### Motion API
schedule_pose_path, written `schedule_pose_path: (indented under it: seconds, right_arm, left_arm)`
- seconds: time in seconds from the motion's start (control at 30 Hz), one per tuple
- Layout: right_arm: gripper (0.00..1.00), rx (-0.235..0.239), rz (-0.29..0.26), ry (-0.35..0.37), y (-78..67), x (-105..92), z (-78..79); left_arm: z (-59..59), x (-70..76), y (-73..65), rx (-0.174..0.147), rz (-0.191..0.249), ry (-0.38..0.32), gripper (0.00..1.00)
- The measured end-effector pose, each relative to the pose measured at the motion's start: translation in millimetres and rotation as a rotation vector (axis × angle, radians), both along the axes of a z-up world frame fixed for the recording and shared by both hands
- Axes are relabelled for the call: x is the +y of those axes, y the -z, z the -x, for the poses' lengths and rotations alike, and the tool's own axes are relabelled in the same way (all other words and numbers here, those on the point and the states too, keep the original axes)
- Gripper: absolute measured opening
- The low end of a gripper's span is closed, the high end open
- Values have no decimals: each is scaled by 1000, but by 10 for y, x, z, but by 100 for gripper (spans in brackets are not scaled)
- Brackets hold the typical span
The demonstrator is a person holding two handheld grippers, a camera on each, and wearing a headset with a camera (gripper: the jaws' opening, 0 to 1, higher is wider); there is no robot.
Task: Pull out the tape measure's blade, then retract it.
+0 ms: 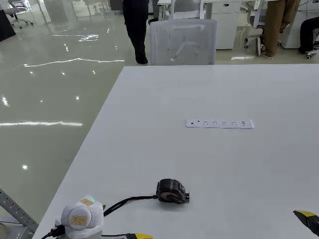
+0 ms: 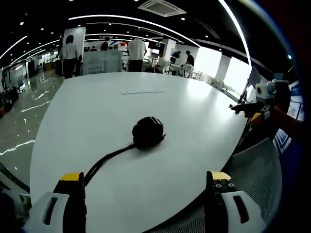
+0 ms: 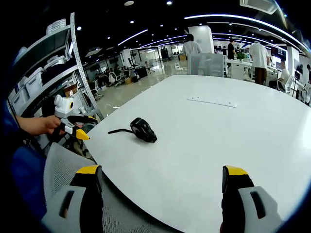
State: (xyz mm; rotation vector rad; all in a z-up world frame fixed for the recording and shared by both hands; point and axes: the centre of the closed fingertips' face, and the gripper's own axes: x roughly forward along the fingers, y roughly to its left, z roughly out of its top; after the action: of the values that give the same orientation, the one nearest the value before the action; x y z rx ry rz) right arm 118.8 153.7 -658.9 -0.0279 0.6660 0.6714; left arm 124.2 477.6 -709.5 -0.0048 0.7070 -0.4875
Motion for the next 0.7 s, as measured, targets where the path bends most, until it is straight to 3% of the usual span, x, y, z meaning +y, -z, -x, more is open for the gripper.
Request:
schedule_pose_path:
  seconds: [0.27,0.47,0.7]
  right_arm:
    - [100,16,4,7,-73,-35,120]
    - [100,-12,9,2,-201,-52,144]
    - [100,-30,14,5,-276,-152,208]
  left_arm:
    - [115,93,-149,-8,-1,-3,100]
    - [158,108,-258,-26,6,-13,100]
    - [269,71,-279,-34,-7,16,100]
